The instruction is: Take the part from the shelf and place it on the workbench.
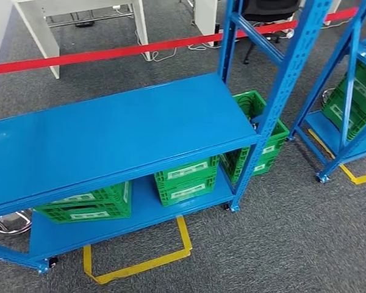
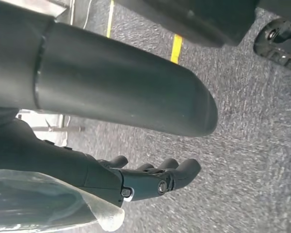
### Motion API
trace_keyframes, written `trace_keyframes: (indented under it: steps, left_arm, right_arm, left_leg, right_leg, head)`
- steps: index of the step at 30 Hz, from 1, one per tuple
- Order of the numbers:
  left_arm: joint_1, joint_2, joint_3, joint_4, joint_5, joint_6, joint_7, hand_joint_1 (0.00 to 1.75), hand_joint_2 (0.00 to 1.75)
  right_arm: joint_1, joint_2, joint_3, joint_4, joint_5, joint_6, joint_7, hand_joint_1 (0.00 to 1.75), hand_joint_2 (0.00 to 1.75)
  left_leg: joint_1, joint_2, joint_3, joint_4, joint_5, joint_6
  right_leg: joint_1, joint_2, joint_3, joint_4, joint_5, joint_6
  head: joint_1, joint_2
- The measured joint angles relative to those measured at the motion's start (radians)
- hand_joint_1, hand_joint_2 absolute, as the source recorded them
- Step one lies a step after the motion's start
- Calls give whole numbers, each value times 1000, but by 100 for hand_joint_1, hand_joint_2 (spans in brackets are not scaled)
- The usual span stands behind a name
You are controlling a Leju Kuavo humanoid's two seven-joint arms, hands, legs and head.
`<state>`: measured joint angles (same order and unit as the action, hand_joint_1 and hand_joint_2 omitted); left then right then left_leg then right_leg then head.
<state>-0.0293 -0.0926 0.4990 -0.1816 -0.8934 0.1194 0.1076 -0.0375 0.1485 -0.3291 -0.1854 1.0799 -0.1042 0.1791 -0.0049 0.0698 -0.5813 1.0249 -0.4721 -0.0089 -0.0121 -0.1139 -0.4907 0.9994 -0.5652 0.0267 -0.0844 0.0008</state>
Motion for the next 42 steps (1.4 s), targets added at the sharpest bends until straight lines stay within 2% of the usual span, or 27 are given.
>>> trace_keyframes:
  steps: [1,2,4,6,7,8,9,10,12,14,15,16,17,18,19,21,23,24,25,27,28,30,32,34,37,41,42]
  left_arm:
    - [1,0,0,0,0,0,0,0,0]
    - [3,-1,0,0,0,0,0,0,0]
    - [4,-1,0,0,0,1,0,0,0]
    - [1,-1,0,0,0,3,0,0,0]
    - [0,-1,0,0,0,3,0,0,0]
    - [0,-2,0,0,0,3,0,0,0]
    - [1,-2,0,0,0,3,-1,0,0]
    - [1,-2,0,0,0,3,-2,0,0]
    - [1,-3,0,0,-1,4,-6,0,0]
    - [-1,-3,0,0,-1,7,-12,0,0]
    - [-1,-3,0,0,-1,8,-14,0,0]
    - [0,-3,1,0,-1,9,-16,0,0]
    - [2,-2,1,0,-1,11,-17,0,0]
    - [4,-2,1,0,-1,13,-18,0,0]
    - [4,-2,2,0,-1,16,-18,0,0]
    - [1,-3,2,0,-3,19,-21,0,0]
    - [-1,-5,2,0,-7,20,-25,0,0]
    - [1,-5,2,0,-7,20,-27,0,0]
    - [3,-5,2,0,-8,21,-28,0,0]
    - [5,-4,2,0,-8,21,-30,0,0]
    - [4,-4,2,0,-8,21,-30,0,0]
    - [3,-4,2,0,-8,21,-30,0,87]
    - [3,-6,2,0,-8,23,-32,0,175]
    - [5,-6,2,0,-8,28,-33,0,175]
    - [6,-6,-1,0,7,18,-19,0,175]
    - [16,0,-29,-4,83,-6,-10,0,0]
    - [20,2,-38,-7,105,-9,-12,0,0]
  right_arm:
    - [-3,0,0,0,0,0,0,0,0]
    - [-5,0,0,0,1,0,0,0,0]
    - [-7,0,1,0,1,0,0,0,0]
    - [-6,0,1,0,1,0,0,0,0]
    - [-5,0,1,0,1,0,0,0,0]
    - [-3,0,1,0,1,0,0,0,0]
    - [-1,0,1,0,1,0,0,0,0]
    - [1,0,1,0,1,0,0,0,0]
    - [2,0,1,0,1,0,0,0,0]
    - [2,0,1,0,1,0,0,0,0]
    - [1,0,1,1,1,0,1,0,0]
    - [0,0,1,1,1,0,2,0,0]
    - [-1,0,1,1,1,-1,3,0,0]
    - [-1,0,1,1,1,-1,3,0,0]
    - [0,0,1,1,1,-1,4,0,0]
    - [2,1,1,1,0,-1,3,0,0]
    - [4,0,1,1,-4,-1,2,0,0]
    - [4,0,0,1,-8,-1,1,0,0]
    - [3,0,0,1,-11,-1,-1,0,0]
    - [2,1,0,1,-16,-1,-3,0,0]
    - [2,1,0,1,-17,-1,-3,0,0]
    - [1,1,0,1,-18,-2,-4,0,0]
    - [1,0,0,1,-22,-6,-3,0,87]
    - [1,0,-1,1,-31,-12,1,0,175]
    - [3,-1,-2,0,-54,-7,9,0,175]
    - [15,-10,7,-7,-137,8,4,0,0]
    - [19,-13,11,-9,-162,10,-1,0,0]
  left_leg:
    - [1,-12,0,-1,0,6]
    - [2,-23,2,-6,1,13]
    - [7,-45,7,-15,6,26]
    - [9,-69,8,-17,5,34]
    - [8,-83,8,-17,4,36]
    - [7,-98,10,-16,3,38]
    - [7,-114,12,-16,2,37]
    - [7,-130,15,-14,0,36]
    - [7,-158,19,-9,-7,28]
    - [8,-182,13,-2,-10,17]
    - [9,-192,9,-1,-9,11]
    - [12,-203,6,-2,-8,5]
    - [14,-204,5,-3,-8,0]
    - [13,-186,0,7,-14,-6]
    - [11,-158,-12,35,-31,-12]
    - [10,-95,-67,150,-88,-21]
    - [14,-79,-125,266,-128,-27]
    - [16,-77,-132,278,-120,-27]
    - [16,-77,-119,252,-94,-26]
    - [14,-72,-55,121,-21,-17]
    - [11,-69,-25,60,-2,-11]
    - [7,-64,3,1,5,-5]
    - [7,-65,6,-7,3,-7]
    - [6,-66,6,-8,3,-6]
    - [5,-66,7,-8,0,-3]
    - [5,-66,9,-8,-3,3]
    - [5,-66,10,-8,-4,5]
  right_leg:
    - [0,-10,9,-4,-2,4]
    - [-1,-8,14,-3,-7,9]
    - [-4,37,-3,49,-42,15]
    - [-6,95,-74,183,-103,17]
    - [-6,107,-113,250,-123,17]
    - [-6,111,-141,289,-124,17]
    - [-5,114,-151,287,-103,16]
    - [-6,118,-143,246,-62,15]
    - [-10,153,-97,113,18,11]
    - [-13,189,-63,35,40,6]
    - [-12,194,-57,28,34,3]
    - [-11,186,-51,24,33,-3]
    - [-11,175,-48,21,35,-9]
    - [-12,163,-44,17,36,-16]
    - [-13,149,-40,13,37,-23]
    - [-11,121,-32,10,33,-32]
    - [-9,97,-27,10,27,-34]
    - [-9,89,-24,10,24,-34]
    - [-9,84,-20,10,21,-33]
    - [-9,79,-14,9,14,-27]
    - [-7,78,-10,10,10,-22]
    - [-3,75,-12,9,5,-17]
    - [-1,74,-12,6,3,-18]
    - [-2,74,-3,0,5,-18]
    - [-3,74,6,-8,8,-13]
    - [-3,75,5,-15,8,-4]
    - [-3,75,4,-16,8,-1]
  head:
    - [0,0]
    - [2,0]
    - [8,0]
    - [14,0]
    - [15,0]
    - [15,0]
    - [15,0]
    - [15,0]
    - [15,0]
    - [14,0]
    - [14,0]
    - [14,0]
    - [14,0]
    - [12,0]
    - [9,0]
    - [5,0]
    - [5,0]
    - [5,0]
    - [4,0]
    - [4,0]
    - [4,0]
    - [6,0]
    - [7,0]
    - [7,0]
    - [7,0]
    - [7,0]
    - [7,0]
